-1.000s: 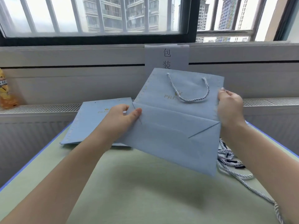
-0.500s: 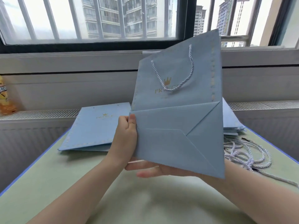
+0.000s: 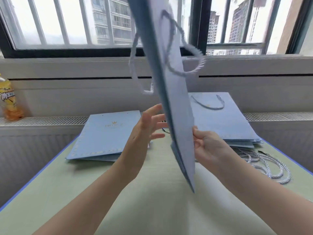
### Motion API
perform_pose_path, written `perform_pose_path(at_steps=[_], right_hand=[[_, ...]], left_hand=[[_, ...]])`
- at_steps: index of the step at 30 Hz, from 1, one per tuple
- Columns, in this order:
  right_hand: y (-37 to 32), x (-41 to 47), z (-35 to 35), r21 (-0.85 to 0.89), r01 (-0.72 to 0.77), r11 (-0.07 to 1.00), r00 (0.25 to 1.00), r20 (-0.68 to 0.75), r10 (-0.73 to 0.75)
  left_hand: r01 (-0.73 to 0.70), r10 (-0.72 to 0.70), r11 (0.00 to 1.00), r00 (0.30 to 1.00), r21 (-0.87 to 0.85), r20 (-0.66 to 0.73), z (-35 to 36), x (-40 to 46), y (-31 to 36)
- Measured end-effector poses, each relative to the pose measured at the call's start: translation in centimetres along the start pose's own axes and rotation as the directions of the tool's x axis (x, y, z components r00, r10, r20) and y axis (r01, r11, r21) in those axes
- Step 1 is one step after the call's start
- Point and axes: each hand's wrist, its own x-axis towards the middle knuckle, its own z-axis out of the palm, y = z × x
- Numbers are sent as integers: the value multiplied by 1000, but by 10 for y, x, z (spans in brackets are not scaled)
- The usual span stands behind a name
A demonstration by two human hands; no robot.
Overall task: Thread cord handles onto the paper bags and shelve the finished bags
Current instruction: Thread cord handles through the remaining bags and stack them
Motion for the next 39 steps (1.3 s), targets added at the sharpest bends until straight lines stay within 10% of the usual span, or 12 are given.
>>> perform_pose_path(at_steps=[8, 17, 21, 24, 26, 30, 39], right_hand=[[0, 14, -11, 163, 71, 984, 994, -98, -56], [15, -16, 3, -606, -29, 795, 944, 245, 221], [19, -11, 5, -500, -6, 866, 984, 150, 94], [8, -3, 3, -303, 7, 953, 1000, -16, -13], [-2, 2, 0, -231, 43, 972, 993, -95, -67], [-22, 9, -9, -238, 48, 970, 975, -200, -97], [-38, 21, -19, -228, 115, 967, 955, -242, -171]], left_hand=[[-27, 20, 949, 999, -315, -27, 1, -2, 5], [28, -72, 985, 962, -168, -263, -35, 21, -15], [77, -24, 974, 970, 214, -241, -39, 21, -18], [125, -2, 461, 990, 878, -140, -44, 18, -23], [152, -124, 160, 983, 975, -133, -49, 19, -31], [140, -362, -10, 922, 990, -134, -54, 18, -46], [107, -315, -33, 942, 994, -112, -61, 20, -50]])
